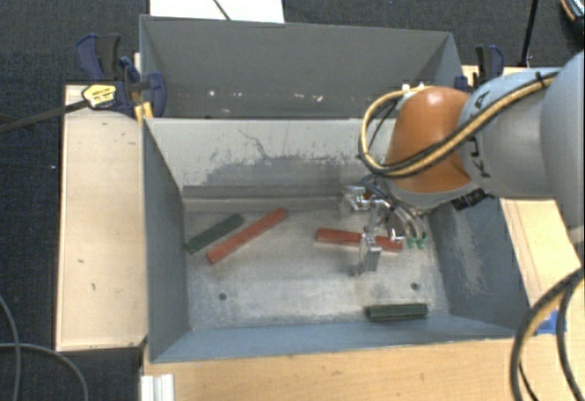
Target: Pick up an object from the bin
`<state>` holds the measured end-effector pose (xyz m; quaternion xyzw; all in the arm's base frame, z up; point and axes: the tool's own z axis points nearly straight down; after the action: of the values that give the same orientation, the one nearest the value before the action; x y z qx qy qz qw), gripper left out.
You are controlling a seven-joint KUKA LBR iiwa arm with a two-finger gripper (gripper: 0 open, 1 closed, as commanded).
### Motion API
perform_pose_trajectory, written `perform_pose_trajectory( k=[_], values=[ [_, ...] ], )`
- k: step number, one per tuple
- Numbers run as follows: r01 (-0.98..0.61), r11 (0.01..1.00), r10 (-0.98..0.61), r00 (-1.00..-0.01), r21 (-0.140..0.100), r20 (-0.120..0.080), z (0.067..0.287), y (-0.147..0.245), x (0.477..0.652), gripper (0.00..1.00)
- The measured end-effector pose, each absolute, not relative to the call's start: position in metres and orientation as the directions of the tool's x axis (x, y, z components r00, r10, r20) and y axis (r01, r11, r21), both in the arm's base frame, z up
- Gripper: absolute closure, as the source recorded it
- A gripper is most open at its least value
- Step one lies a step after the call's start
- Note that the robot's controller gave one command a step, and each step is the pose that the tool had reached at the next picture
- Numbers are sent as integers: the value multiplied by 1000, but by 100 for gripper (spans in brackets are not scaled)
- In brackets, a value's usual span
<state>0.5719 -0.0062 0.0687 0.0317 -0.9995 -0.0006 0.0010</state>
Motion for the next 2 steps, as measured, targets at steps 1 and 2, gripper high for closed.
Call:
perform_pose_trajectory(
  k=[1,2],
  values=[
    [-216,976,-216,-976,-2,-5,71,-33,591,0],
    [-219,976,-219,-976,-1,-5,71,-32,591,100]
  ],
)
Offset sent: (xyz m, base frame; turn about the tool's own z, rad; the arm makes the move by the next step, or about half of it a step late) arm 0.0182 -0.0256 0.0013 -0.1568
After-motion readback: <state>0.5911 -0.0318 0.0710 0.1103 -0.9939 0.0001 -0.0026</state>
